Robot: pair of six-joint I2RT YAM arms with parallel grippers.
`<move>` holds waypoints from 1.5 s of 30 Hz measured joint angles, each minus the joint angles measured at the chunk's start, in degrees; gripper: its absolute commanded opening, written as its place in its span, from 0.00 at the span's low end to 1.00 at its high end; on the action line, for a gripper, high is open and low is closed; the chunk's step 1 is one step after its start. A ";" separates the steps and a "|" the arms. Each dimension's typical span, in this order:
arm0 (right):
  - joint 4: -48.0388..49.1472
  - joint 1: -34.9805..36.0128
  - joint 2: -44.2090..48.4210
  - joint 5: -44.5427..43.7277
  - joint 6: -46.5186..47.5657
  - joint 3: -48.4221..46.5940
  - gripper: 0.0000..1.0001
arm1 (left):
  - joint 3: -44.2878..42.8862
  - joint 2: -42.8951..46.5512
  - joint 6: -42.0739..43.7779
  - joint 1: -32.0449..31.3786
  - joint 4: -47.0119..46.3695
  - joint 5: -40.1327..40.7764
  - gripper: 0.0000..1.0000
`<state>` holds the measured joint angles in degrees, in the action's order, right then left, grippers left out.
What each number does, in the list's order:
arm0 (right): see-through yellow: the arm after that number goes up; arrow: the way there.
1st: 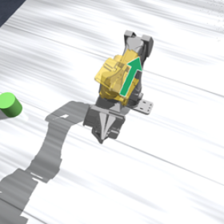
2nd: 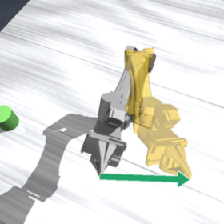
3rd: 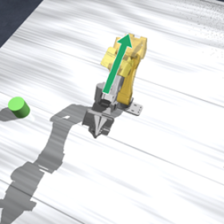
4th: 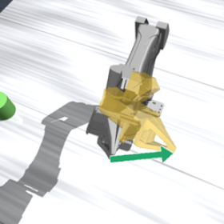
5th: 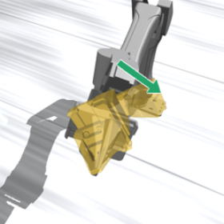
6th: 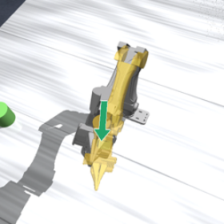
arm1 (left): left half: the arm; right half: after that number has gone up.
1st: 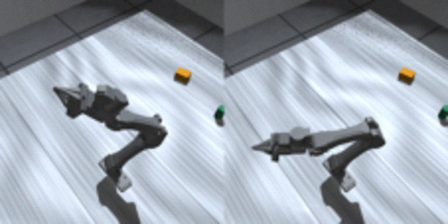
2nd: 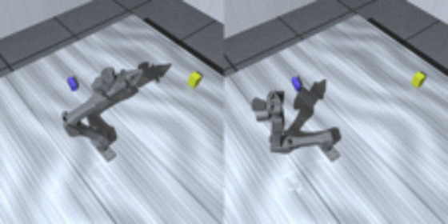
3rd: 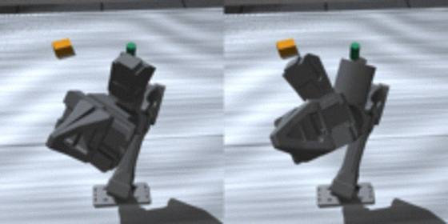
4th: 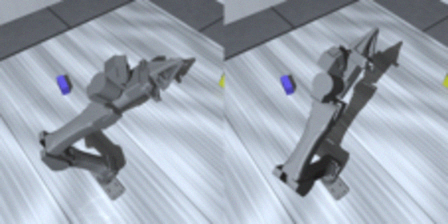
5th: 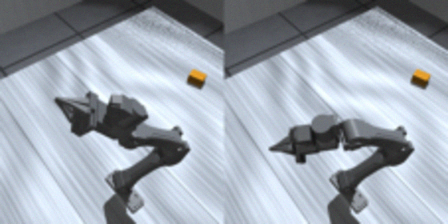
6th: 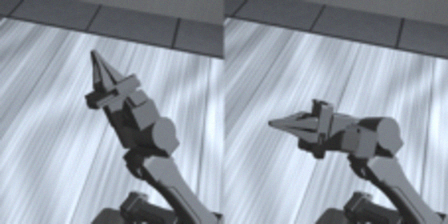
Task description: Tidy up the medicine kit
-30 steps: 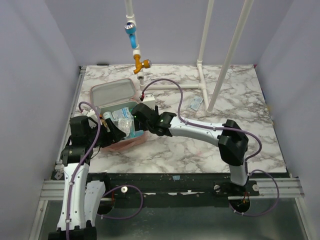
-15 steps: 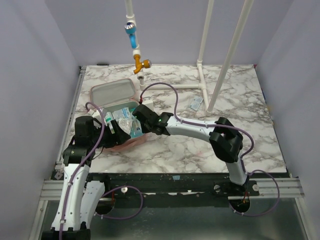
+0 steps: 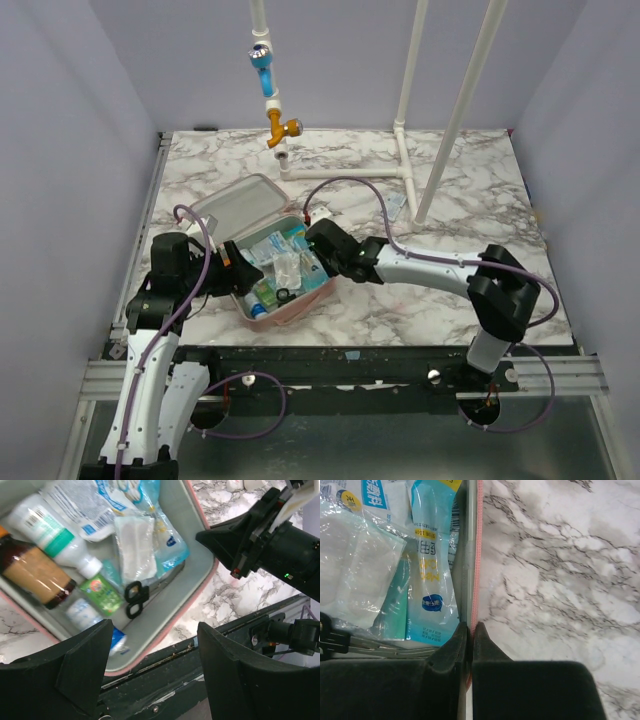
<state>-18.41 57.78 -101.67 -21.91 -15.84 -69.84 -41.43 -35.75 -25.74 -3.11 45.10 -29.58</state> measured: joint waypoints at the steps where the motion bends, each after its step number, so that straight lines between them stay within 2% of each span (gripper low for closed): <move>1: 0.22 -0.09 1.33 -0.22 1.70 1.64 0.01 | 0.00 0.00 0.00 -0.04 0.00 0.00 0.71; 8: 0.11 -1.68 9.64 -0.96 11.15 9.73 0.01 | 0.00 0.04 0.00 -1.29 0.00 0.00 0.71; 9: -0.11 -2.14 10.80 -0.96 12.02 10.36 0.04 | 0.00 0.07 0.00 -1.46 0.00 0.00 0.71; 10: -0.61 -2.62 11.93 -1.01 12.79 10.75 0.13 | 0.00 0.09 0.00 -1.57 0.00 -0.02 0.71; 12: -1.90 -3.21 14.08 -1.36 14.12 10.95 0.40 | 0.00 0.13 0.00 -1.97 0.00 0.00 0.71; 13: -2.43 -3.63 14.97 -2.01 14.62 10.93 0.49 | 0.02 0.13 0.00 -2.16 0.00 -0.02 0.71; 15: -4.11 -3.82 16.63 -3.41 14.88 10.36 0.56 | 0.00 0.13 0.00 -2.27 0.00 -0.02 0.71; 23: -9.25 -4.00 18.95 -3.06 11.89 4.20 0.59 | 0.00 0.15 0.00 -2.64 0.00 -0.02 0.71; 27: -10.91 -4.11 18.95 3.15 6.29 1.03 0.65 | 0.00 0.70 -0.24 -2.64 0.02 0.24 0.71; 32: -9.01 -3.17 18.91 12.44 -1.64 0.74 0.66 | 0.00 2.67 -1.49 -2.80 0.57 4.39 0.71; 37: -5.09 1.31 17.09 15.80 -7.76 0.94 0.66 | 0.00 5.42 -2.45 -2.91 1.11 8.37 0.71; 45: -2.14 10.34 5.25 15.74 -12.37 -3.10 0.66 | 0.00 8.79 -4.39 -2.91 1.99 15.15 0.75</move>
<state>-20.56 68.12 -96.42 -6.17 -28.21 -72.95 -41.43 -26.96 -30.13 -6.02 47.09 -14.44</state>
